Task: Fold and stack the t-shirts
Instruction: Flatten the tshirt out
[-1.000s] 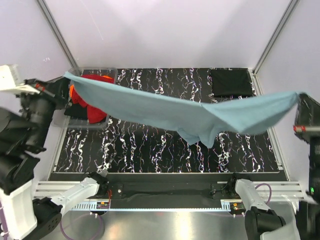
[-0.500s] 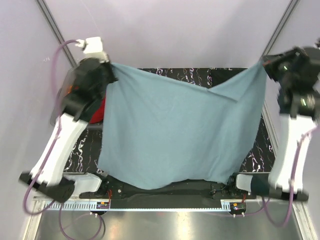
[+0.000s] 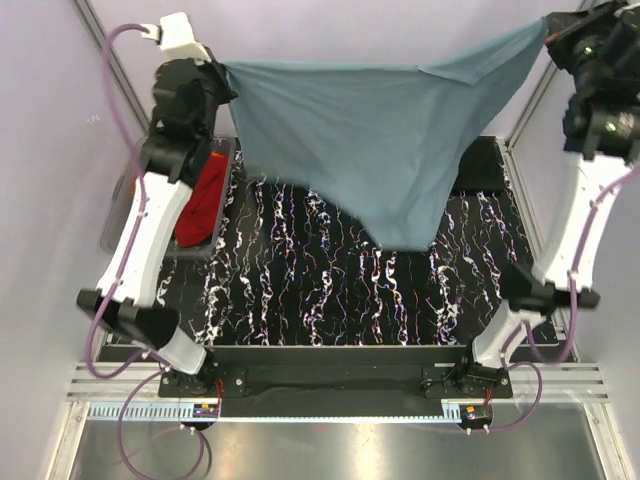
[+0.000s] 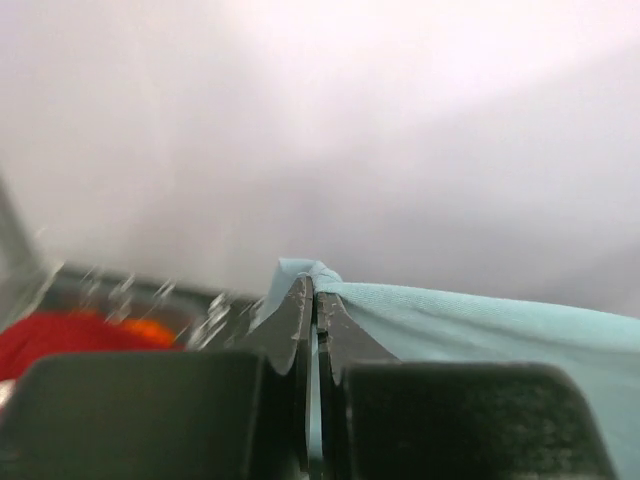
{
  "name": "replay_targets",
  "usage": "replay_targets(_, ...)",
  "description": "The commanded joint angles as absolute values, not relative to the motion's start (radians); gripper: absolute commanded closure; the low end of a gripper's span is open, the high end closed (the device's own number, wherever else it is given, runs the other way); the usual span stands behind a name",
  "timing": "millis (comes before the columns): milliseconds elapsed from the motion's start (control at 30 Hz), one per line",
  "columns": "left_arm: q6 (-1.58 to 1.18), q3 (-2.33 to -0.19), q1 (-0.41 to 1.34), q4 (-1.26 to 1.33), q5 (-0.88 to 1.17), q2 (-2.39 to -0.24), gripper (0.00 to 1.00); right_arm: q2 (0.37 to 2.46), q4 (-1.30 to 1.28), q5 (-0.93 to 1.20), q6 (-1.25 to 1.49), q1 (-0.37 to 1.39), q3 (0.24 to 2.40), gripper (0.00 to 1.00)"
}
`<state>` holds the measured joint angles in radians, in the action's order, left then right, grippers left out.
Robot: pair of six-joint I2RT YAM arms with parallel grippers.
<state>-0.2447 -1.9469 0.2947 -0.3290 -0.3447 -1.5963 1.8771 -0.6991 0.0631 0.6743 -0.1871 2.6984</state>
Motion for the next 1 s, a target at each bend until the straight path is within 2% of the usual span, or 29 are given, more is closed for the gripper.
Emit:
replay_targets(0, -0.284, -1.921, 0.29, -0.173, -0.229, -1.423, 1.0, 1.605, -0.617, -0.023, 0.652, -0.196, 2.567, 1.0)
replay_targets(133, -0.293, -1.67, 0.296, -0.129, -0.154, -1.272, 1.0, 1.458, -0.623, -0.043, 0.604, -0.196, 2.375, 1.0)
replay_targets(167, -0.293, -1.599, 0.302, -0.109, -0.111, -1.206, 1.0, 1.39, -0.659, -0.051, 0.62, -0.196, 2.259, 1.0)
replay_targets(300, -0.336, -1.178, 0.337, -0.112, -0.178, -1.04, 1.0, 1.165, -0.678, -0.003, 0.707, -0.196, 1.834, 1.0)
replay_targets(367, -0.373, -1.077, 0.336, -0.135, -0.183, -0.988, 1.0, 1.037, -0.68, 0.041, 0.738, -0.196, 1.606, 1.0)
replay_targets(467, -0.382, -0.961, 0.337, -0.217, -0.095, -0.922, 1.0, 0.927, -0.747, 0.11, 0.733, -0.196, 1.403, 1.0)
replay_targets(733, -0.454, -0.756, 0.339, -0.435, -0.075, -0.819, 1.0, 0.822, -1.043, 0.035, 0.618, -0.196, 1.287, 1.0)
replay_targets(967, -0.517, -0.727, 0.337, -0.498, -0.017, -0.954, 1.0, 0.729, -1.098, -0.008, 0.701, -0.196, 1.099, 1.0)
